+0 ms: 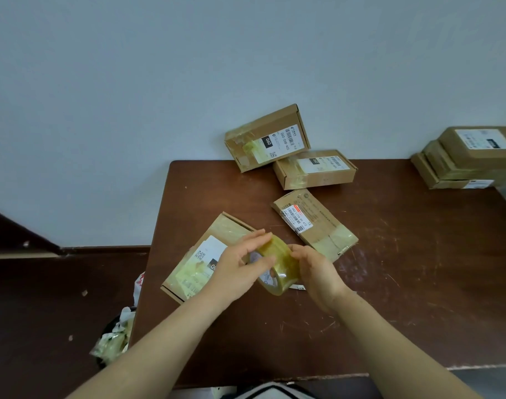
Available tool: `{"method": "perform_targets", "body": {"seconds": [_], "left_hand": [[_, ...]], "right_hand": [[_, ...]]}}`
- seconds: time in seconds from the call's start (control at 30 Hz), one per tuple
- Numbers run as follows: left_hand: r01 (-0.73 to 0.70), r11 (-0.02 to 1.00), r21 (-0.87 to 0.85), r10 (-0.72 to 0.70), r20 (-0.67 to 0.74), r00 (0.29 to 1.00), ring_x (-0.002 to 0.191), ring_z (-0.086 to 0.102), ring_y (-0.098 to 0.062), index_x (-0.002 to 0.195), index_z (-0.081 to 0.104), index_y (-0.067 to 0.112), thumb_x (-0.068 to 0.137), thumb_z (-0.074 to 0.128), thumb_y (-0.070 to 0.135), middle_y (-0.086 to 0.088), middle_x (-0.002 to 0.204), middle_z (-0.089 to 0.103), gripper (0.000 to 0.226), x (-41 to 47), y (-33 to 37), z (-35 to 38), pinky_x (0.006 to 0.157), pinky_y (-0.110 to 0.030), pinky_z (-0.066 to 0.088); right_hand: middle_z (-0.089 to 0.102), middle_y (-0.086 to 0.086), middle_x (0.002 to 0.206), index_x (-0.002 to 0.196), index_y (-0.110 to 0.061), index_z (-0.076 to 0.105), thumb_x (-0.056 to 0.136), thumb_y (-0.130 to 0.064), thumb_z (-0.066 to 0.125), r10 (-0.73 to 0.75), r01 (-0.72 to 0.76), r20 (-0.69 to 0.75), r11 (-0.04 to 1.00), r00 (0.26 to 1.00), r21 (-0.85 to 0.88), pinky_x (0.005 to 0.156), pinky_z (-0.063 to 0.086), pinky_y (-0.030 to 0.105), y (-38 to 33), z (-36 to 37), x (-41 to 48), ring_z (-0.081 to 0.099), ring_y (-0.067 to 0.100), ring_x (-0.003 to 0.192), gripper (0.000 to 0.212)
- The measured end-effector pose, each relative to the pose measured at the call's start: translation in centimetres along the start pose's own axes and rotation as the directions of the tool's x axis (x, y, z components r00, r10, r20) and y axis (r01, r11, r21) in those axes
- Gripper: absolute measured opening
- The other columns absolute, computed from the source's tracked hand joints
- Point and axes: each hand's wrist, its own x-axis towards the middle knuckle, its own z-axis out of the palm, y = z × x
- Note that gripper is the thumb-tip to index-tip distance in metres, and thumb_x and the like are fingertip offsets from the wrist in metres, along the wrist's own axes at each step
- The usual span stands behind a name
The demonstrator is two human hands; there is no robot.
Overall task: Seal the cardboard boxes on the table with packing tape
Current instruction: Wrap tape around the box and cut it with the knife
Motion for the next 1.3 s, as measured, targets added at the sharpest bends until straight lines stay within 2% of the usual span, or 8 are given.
{"method": "perform_targets", "body": {"seconds": [0.23, 0.37, 0.5, 0.6, 0.7, 0.87, 1.07, 1.3], "left_hand": [[0.117, 0.988, -0.096, -0.131, -0.154, 0.979, 0.123, 0.046, -0.002, 0.136, 0.049, 0.026, 0.087, 0.067, 0.02, 0.011, 0.133, 0.051, 0.052, -0.1, 0.1, -0.2, 0.096, -0.018, 0.039], [0.086, 0.986, -0.143, -0.105, -0.127, 0.986, 0.099, 0.059, 0.004, 0.128, 0.053, 0.024, 0.084, 0.067, 0.004, 0.006, 0.116, 0.059, 0.05, -0.4, -0.1, 0.0, 0.072, -0.01, 0.049], [0.048, 0.97, -0.24, -0.092, -0.176, 0.98, 0.1, 0.065, -0.016, 0.12, 0.061, 0.018, 0.084, 0.069, 0.005, 0.0, 0.111, 0.068, 0.038, -0.4, -0.1, 0.5, 0.083, -0.036, 0.056], [0.058, 0.978, -0.198, -0.123, -0.333, 0.935, 0.083, 0.064, -0.007, 0.098, 0.062, 0.022, 0.08, 0.075, 0.013, 0.003, 0.096, 0.066, 0.024, -0.2, 0.0, 0.7, 0.074, -0.024, 0.055], [0.114, 0.989, -0.097, -0.144, -0.416, 0.898, 0.072, 0.055, -0.008, 0.083, 0.063, 0.018, 0.079, 0.077, 0.026, 0.004, 0.078, 0.06, 0.017, -0.2, -0.2, 0.7, 0.069, -0.02, 0.046], [0.222, 0.939, -0.261, -0.308, -0.359, 0.881, 0.054, 0.042, -0.01, 0.07, 0.06, 0.008, 0.081, 0.073, 0.035, 0.002, 0.059, 0.048, 0.032, -0.2, 0.0, 0.7, 0.052, -0.022, 0.038], [0.446, 0.734, -0.513, -0.612, -0.214, 0.761, 0.045, 0.044, -0.01, 0.073, 0.062, 0.005, 0.074, 0.08, 0.036, -0.003, 0.059, 0.051, 0.036, -0.2, 0.7, 0.7, 0.036, -0.019, 0.031], [0.527, 0.552, -0.645, -0.725, -0.059, 0.687, 0.049, 0.052, -0.011, 0.074, 0.059, 0.007, 0.074, 0.081, 0.023, -0.004, 0.058, 0.055, 0.028, -0.1, 0.8, 1.6, 0.035, -0.016, 0.038]], "right_hand": [[0.063, 0.021, 0.111, 0.122, 0.0, 0.06, 0.067, -0.006, 0.044, 0.036, -0.096, 0.219, 0.958, 0.975, 0.271, 0.088, 0.045, 0.043, -1.0, -0.5, -0.4, 0.055, 0.034, 0.099, 0.058], [0.064, 0.02, 0.118, 0.125, 0.001, 0.056, 0.075, 0.01, 0.049, -0.028, -0.049, 0.221, 0.941, 0.975, 0.335, 0.088, 0.051, 0.048, -1.1, -0.2, -0.1, 0.063, 0.033, 0.099, 0.052], [0.062, 0.021, 0.122, 0.128, -0.001, 0.054, 0.077, 0.012, 0.056, -0.09, 0.024, 0.175, 0.937, 0.98, 0.348, 0.088, 0.054, 0.047, -0.8, 0.6, 0.1, 0.064, 0.031, 0.103, 0.052], [0.065, 0.017, 0.113, 0.125, -0.002, 0.055, 0.08, 0.02, 0.054, -0.109, 0.077, 0.075, 0.935, 0.991, 0.347, 0.076, 0.059, 0.037, -0.1, 1.3, 0.2, 0.067, 0.026, 0.095, 0.05], [0.067, 0.011, 0.106, 0.122, -0.006, 0.055, 0.079, 0.024, 0.053, -0.148, 0.156, -0.049, 0.949, 0.988, 0.273, 0.066, 0.057, 0.024, 0.4, 1.9, 0.3, 0.066, 0.02, 0.09, 0.052], [0.065, 0.012, 0.114, 0.123, -0.006, 0.053, 0.078, 0.022, 0.061, -0.234, 0.243, -0.147, 0.969, 0.961, 0.043, 0.09, 0.053, 0.028, 1.0, 3.0, -0.1, 0.062, 0.018, 0.101, 0.054], [0.064, 0.006, 0.115, 0.118, -0.015, 0.052, 0.079, 0.019, 0.063, -0.299, 0.271, -0.194, 0.949, 0.934, -0.159, 0.093, 0.049, 0.021, 2.3, 3.4, -0.5, 0.061, 0.011, 0.105, 0.053], [0.061, -0.019, 0.106, 0.103, -0.041, 0.05, 0.081, 0.015, 0.061, -0.385, 0.296, -0.23, 0.892, 0.894, -0.342, 0.088, 0.044, 0.007, 3.8, 3.2, -0.6, 0.058, -0.013, 0.101, 0.061]]}}
